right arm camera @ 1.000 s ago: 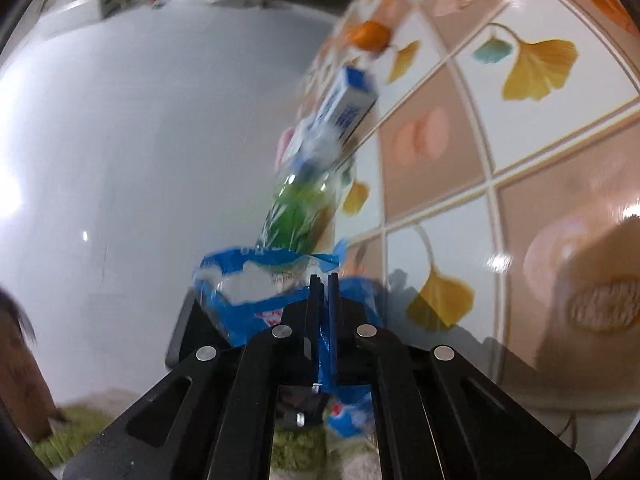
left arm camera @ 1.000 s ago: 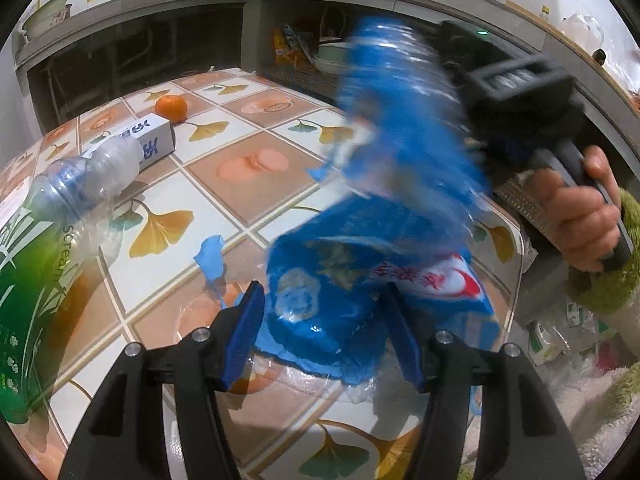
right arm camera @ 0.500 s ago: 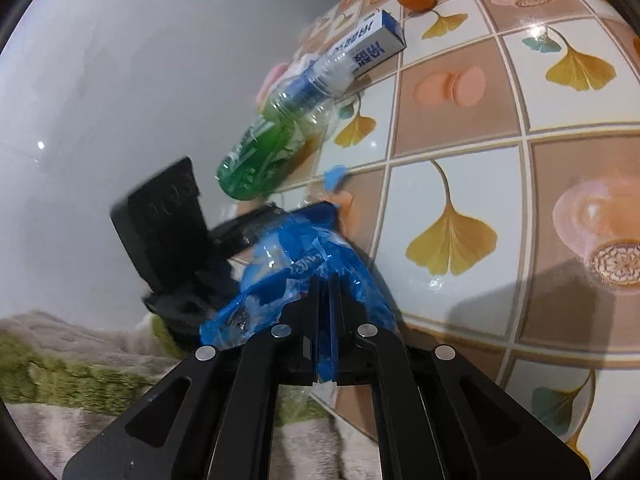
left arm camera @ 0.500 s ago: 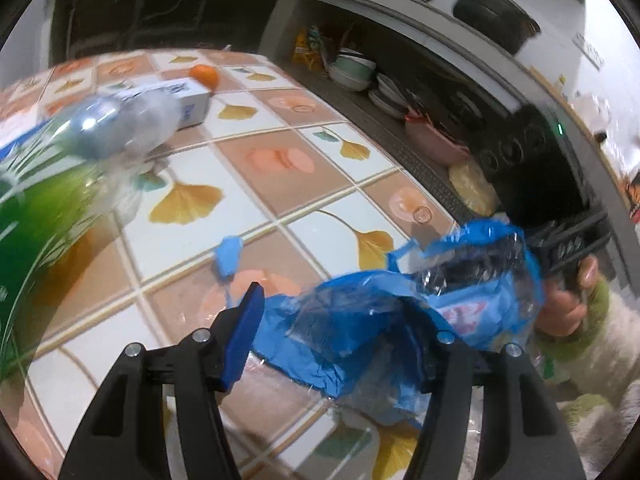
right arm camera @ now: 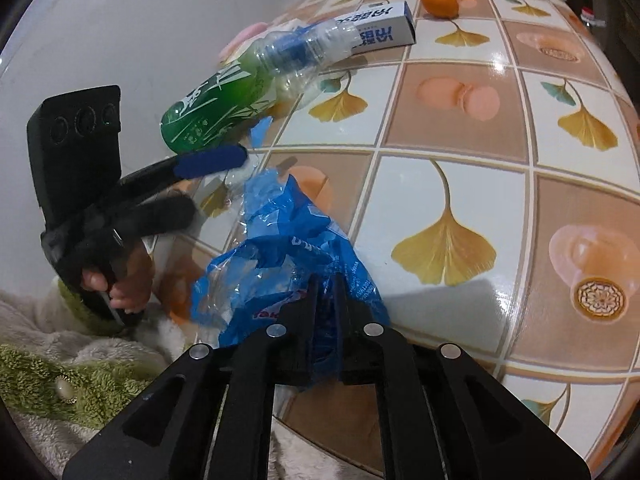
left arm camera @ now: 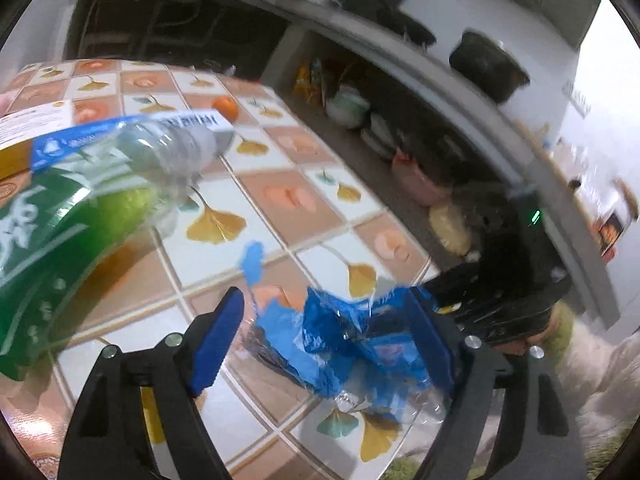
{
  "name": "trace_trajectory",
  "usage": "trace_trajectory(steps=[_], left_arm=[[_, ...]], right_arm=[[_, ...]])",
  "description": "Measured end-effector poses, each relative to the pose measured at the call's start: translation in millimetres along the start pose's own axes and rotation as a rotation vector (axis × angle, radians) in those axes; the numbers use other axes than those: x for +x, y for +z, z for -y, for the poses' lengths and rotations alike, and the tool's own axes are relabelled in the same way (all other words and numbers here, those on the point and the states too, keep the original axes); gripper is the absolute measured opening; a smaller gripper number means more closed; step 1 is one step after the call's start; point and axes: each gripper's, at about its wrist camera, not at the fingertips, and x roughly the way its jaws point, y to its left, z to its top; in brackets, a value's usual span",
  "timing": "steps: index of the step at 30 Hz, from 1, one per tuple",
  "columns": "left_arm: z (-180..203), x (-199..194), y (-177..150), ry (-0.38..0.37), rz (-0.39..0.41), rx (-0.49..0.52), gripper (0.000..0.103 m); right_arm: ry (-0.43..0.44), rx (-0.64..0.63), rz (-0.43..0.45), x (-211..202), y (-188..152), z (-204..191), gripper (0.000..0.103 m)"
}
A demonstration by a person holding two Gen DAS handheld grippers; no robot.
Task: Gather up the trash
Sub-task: 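Bunch the blue bag together between the left and right tools, then grasp the green bottle with the left tool while the right tool holds the bag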
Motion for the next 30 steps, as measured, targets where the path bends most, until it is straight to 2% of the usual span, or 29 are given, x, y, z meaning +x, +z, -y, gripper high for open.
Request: trace_trajectory(steps=[3, 5, 6, 10, 13, 14, 16, 22, 24, 28, 30], left_arm=[[8, 13, -5, 0.025, -0.052, 0.041, 0.079], [10, 14, -7, 0.019, -0.052, 0.048, 0.079], [10, 14, -7, 0.024, -0.051, 0.054, 0.079], [10, 22, -11, 0.125, -0.094, 0.101, 0.079], [17, 29, -13, 0.209, -0.114, 0.174, 0.079], [20, 32, -13, 0.238, -0.125, 0.199, 0.079], [24, 37, -15, 0.272, -0.140, 0.232, 0.079], [25, 42, -16, 0.290, -0.152, 0.254, 0.080], [26, 42, -16, 0.294, -0.155, 0.258, 0.080], [27, 42, -16, 0.293, -0.157, 0.266, 0.081], [27, 40, -16, 0.281, -0.154, 0.257, 0.081]], right_arm=[[-0.024, -0.019, 0.005, 3, 1, -6, 0.015], [-0.034, -0.039, 0.008, 5, 0, -12, 0.026], [-0.045, -0.050, 0.010, 6, 1, -15, 0.027], [-0.092, -0.095, 0.014, 8, -1, -23, 0.032], [-0.119, -0.115, 0.019, 6, -4, -26, 0.042], [-0.132, -0.124, 0.021, 5, -5, -27, 0.049], [-0.171, -0.144, 0.026, 0, -10, -29, 0.053], [-0.255, -0.189, 0.030, 7, -16, -40, 0.060], [-0.270, -0.213, 0.040, 8, -16, -47, 0.067], [-0.345, -0.281, 0.060, 4, -26, -53, 0.088], [-0.360, -0.306, 0.042, 4, -30, -52, 0.089]])
